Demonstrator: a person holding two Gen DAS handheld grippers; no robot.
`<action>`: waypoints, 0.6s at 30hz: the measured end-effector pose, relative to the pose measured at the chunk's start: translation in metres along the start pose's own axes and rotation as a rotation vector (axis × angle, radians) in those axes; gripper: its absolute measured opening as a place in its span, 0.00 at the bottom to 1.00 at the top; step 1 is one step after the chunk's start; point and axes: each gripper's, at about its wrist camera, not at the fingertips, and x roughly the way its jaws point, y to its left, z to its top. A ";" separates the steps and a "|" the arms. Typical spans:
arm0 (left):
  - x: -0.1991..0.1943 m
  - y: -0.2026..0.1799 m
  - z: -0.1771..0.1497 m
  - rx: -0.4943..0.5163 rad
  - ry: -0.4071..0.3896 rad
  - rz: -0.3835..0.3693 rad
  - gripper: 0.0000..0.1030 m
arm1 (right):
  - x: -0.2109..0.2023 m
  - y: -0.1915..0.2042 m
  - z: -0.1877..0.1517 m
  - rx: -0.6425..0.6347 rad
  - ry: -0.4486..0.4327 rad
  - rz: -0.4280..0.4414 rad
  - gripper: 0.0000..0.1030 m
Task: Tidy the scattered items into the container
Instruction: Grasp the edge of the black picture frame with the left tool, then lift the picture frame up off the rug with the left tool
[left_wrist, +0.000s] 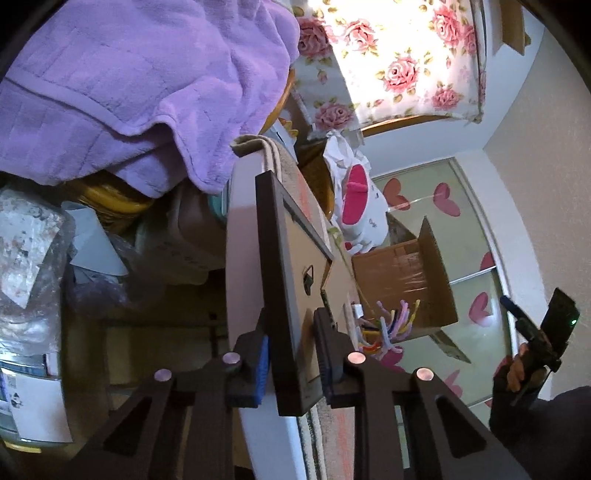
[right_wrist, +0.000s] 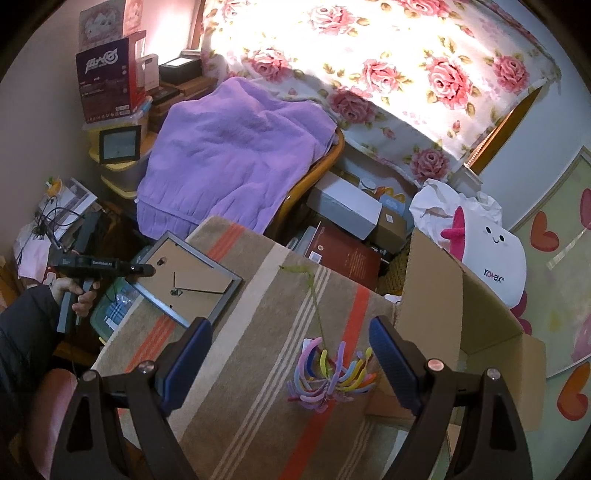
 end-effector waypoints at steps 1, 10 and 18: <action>-0.001 0.000 0.000 0.001 -0.006 -0.011 0.19 | 0.001 0.001 0.000 -0.002 0.002 0.001 0.87; -0.003 0.000 -0.003 0.003 -0.024 -0.056 0.14 | 0.002 0.003 -0.005 -0.010 0.011 0.004 0.87; -0.012 -0.025 -0.005 0.080 -0.069 -0.024 0.13 | -0.001 0.002 -0.006 -0.024 0.004 -0.001 0.87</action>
